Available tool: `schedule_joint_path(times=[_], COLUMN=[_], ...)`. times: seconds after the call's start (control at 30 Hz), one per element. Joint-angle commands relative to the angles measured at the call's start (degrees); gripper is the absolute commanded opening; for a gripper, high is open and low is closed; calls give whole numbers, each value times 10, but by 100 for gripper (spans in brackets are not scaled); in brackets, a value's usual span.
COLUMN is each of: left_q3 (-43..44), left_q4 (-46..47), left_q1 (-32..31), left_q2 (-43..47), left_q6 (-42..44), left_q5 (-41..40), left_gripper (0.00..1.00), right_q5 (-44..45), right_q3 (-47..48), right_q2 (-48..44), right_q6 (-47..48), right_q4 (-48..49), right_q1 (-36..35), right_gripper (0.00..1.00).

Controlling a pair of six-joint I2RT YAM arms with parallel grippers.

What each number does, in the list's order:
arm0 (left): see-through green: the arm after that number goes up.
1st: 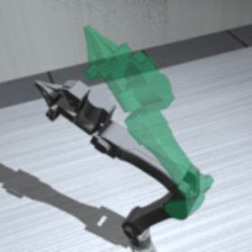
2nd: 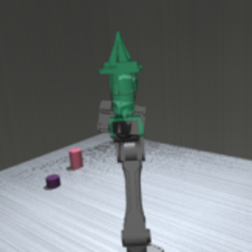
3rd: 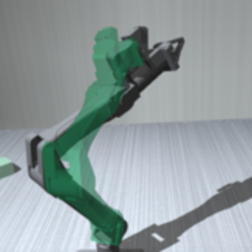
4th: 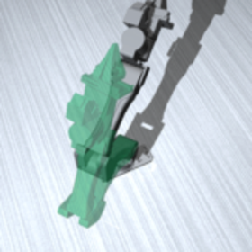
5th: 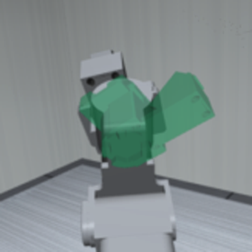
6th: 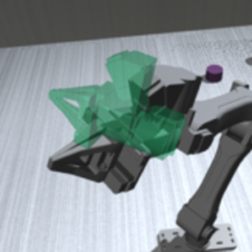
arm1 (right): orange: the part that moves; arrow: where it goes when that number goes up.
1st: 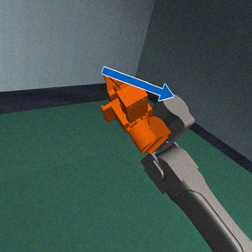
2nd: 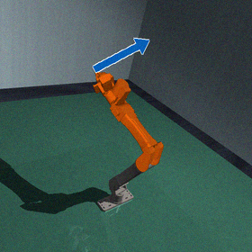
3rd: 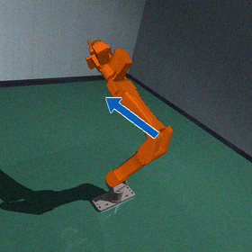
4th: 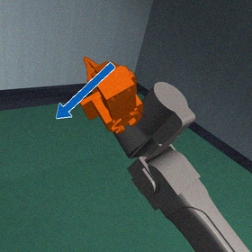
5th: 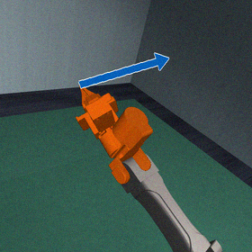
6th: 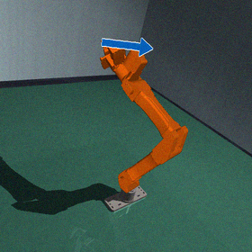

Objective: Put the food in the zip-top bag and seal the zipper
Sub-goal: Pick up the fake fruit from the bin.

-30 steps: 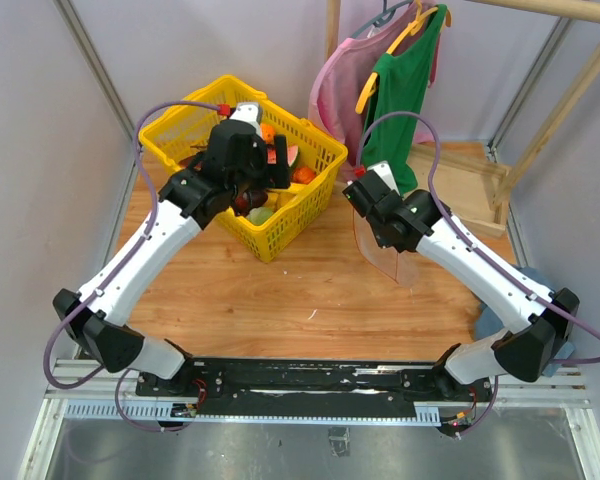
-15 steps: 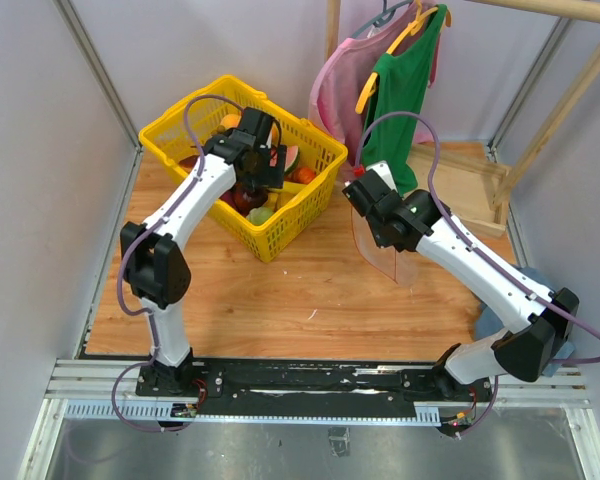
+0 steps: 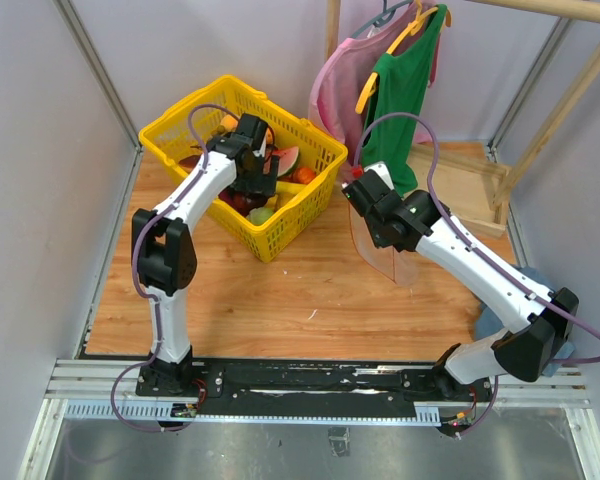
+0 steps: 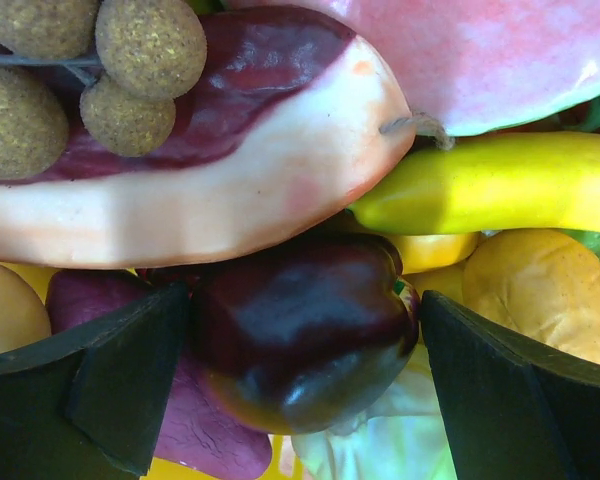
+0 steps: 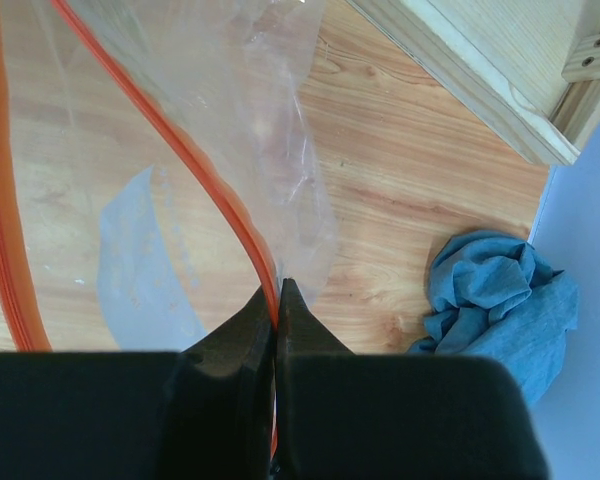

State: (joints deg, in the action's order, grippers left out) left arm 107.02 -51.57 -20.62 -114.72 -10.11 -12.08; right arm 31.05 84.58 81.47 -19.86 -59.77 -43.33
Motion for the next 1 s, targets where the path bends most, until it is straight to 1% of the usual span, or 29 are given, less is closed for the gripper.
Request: schedule_joint_path(times=[0.0,0.27,0.4,0.6,0.67,0.73,0.83,0.97], left_q3=[-1,1,5,30,36,39,38,19], left_q4=[-18,-30,-39,-45,-44,-45,-60,-68], left_q1=[2,2,2,2,2,2,2,2], left_q2=[-18,-20,-15,15,26,35,35,31], left_q6=[-1,-5,-7,-17,-20,-22,-22,-25], left_q5=[29,33,47,70,74,74,55,38], left_gripper=[99,97,87,66,63,65,80,92], right_q5=[-7,-13,-13,-14,-16,-18,-20,-21], right_q3=[-9,-8,-7,-7,-7,-6,-6,-8], right_q2=[1,2,0,-5,-5,-5,-4,-3], right_q6=[2,3,1,0,1,1,3,5], right_q4=[10,13,14,18,20,22,24,26], right_q1=[7,7,6,6,6,7,6,6], right_gripper=[1,1,1,1,1,1,1,1])
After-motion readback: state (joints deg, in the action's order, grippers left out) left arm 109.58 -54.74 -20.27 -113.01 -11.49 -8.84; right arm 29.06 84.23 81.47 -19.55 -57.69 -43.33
